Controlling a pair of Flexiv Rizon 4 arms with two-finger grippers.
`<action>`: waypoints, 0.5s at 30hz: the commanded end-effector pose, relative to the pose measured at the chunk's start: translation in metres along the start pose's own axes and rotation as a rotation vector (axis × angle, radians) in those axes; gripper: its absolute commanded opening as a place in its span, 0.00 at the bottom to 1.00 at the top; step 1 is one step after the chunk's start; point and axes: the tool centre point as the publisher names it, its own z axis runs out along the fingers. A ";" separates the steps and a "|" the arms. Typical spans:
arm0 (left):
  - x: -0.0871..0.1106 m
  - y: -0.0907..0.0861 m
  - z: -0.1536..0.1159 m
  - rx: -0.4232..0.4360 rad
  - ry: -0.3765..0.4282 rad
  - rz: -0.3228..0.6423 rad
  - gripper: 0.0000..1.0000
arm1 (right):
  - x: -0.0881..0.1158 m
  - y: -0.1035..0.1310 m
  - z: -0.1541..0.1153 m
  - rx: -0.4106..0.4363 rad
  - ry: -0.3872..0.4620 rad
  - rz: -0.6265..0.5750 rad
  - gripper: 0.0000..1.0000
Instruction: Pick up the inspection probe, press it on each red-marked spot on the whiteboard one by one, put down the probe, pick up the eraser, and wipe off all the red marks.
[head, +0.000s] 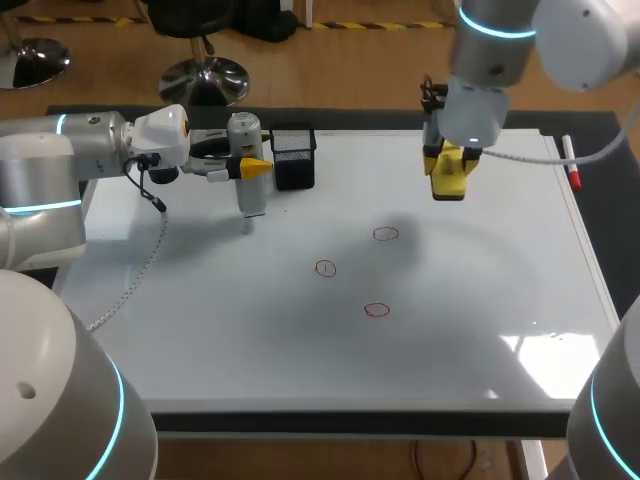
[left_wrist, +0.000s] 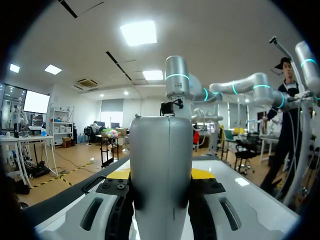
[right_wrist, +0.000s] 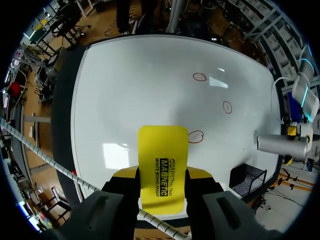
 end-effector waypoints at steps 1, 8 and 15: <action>0.000 0.000 0.000 0.001 0.000 0.001 0.00 | 0.008 0.003 -0.001 0.005 -0.004 -0.004 0.00; 0.000 0.000 0.000 0.001 0.000 0.001 0.00 | 0.010 0.003 -0.001 0.010 -0.018 -0.001 0.00; 0.000 0.000 0.000 0.001 0.000 0.001 0.00 | 0.008 0.002 -0.002 0.015 -0.030 -0.005 0.00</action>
